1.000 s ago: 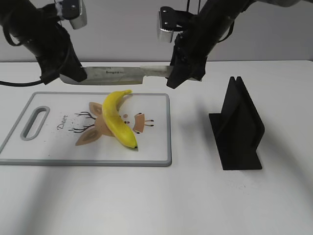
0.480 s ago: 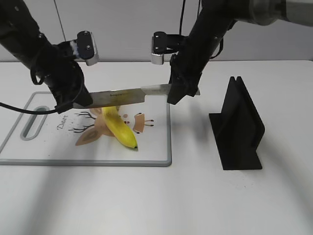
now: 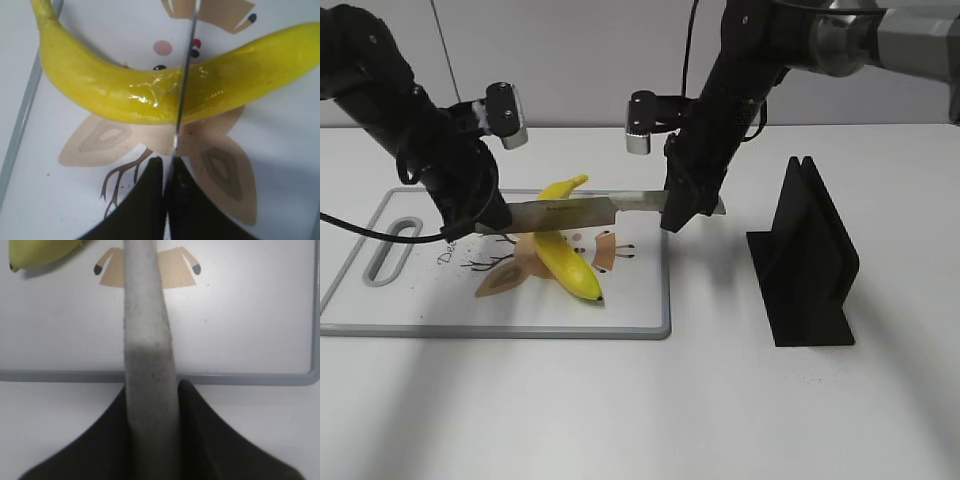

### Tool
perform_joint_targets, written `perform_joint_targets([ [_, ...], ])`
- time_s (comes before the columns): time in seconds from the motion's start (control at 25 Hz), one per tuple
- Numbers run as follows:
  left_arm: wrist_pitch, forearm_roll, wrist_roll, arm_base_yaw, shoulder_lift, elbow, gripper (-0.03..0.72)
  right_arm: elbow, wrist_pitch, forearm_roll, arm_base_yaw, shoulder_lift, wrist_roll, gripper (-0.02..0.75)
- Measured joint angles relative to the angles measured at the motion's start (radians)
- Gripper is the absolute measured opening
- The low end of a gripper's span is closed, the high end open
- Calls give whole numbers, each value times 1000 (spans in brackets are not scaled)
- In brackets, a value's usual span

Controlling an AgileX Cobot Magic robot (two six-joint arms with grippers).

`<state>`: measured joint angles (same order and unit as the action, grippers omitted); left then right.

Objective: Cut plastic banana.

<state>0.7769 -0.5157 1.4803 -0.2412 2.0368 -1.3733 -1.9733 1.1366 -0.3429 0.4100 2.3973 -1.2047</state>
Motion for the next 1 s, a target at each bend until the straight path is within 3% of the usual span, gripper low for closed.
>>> perform_joint_targets([
  [1.0, -6, -16, 5, 0, -31, 9, -10, 2, 11, 20, 2, -21, 23, 207],
])
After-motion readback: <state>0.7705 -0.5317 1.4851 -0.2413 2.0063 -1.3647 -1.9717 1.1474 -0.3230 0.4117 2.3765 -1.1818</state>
